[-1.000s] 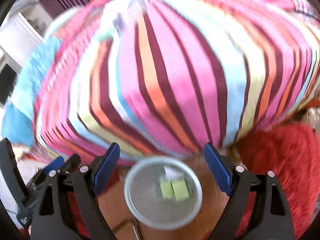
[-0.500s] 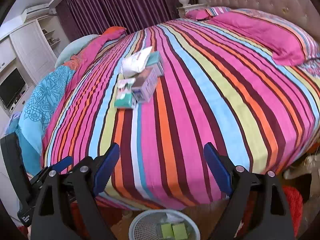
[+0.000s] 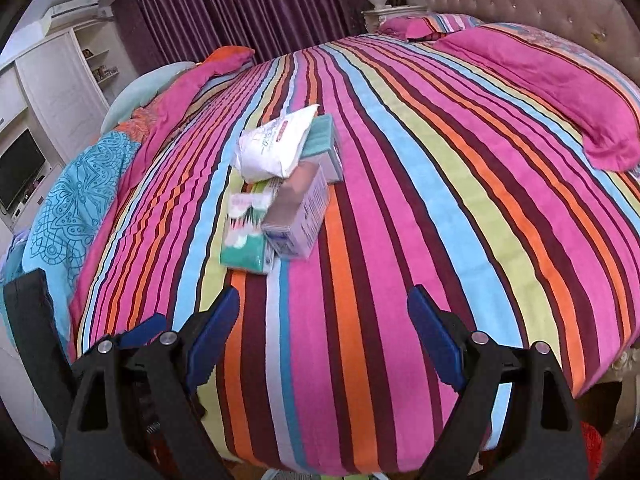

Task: Collect trash
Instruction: 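Move both tools back toward the remaining boxes and packets on the bed, then grasp the green-and-white packet with the left tool while the right tool grasps the silver box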

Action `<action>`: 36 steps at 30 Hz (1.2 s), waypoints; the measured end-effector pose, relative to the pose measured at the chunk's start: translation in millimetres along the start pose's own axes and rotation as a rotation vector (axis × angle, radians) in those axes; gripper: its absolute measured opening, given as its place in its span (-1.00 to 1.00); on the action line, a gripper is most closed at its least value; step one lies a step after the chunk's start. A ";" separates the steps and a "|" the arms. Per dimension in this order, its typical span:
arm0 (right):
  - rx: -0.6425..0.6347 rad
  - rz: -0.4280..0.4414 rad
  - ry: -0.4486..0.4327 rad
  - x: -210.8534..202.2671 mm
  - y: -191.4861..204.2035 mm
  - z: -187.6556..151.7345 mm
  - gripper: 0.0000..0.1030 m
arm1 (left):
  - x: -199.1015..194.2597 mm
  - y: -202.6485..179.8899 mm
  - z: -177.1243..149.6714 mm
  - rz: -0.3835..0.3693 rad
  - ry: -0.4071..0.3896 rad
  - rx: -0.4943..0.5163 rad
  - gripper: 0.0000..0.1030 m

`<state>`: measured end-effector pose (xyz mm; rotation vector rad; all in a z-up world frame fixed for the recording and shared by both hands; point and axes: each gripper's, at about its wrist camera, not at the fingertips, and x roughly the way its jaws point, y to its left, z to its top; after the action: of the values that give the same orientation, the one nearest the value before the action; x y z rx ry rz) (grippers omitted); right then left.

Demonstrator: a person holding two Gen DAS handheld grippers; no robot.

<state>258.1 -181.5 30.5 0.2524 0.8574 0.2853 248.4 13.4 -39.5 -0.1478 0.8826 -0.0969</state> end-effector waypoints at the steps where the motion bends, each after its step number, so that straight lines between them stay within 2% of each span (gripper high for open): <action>1: 0.000 0.000 0.003 3.0 0.1 3.0 0.58 | 4.0 -0.5 3.4 -0.004 -0.003 0.005 0.65; 8: 0.011 -0.020 0.032 27.2 0.9 17.6 0.58 | 29.8 1.4 22.6 -0.010 0.008 -0.010 0.65; 17: -0.028 -0.048 0.070 55.7 13.7 34.4 0.58 | 49.0 -3.6 38.6 -0.008 0.010 0.018 0.65; 23: -0.054 -0.085 0.132 76.9 18.3 39.1 0.58 | 57.9 -1.9 44.5 -0.003 0.021 0.024 0.65; 27: -0.056 -0.116 0.136 77.9 11.6 37.5 0.58 | 61.4 -1.8 45.4 -0.007 0.021 0.036 0.65; 36: -0.043 -0.119 0.162 87.9 -0.5 41.7 0.58 | 74.2 -9.1 54.7 0.004 0.033 0.050 0.65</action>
<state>344.9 -155.9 -5.3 0.1387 1.0213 0.2153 337.5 -1.5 -60.2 -0.0981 0.9124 -0.1174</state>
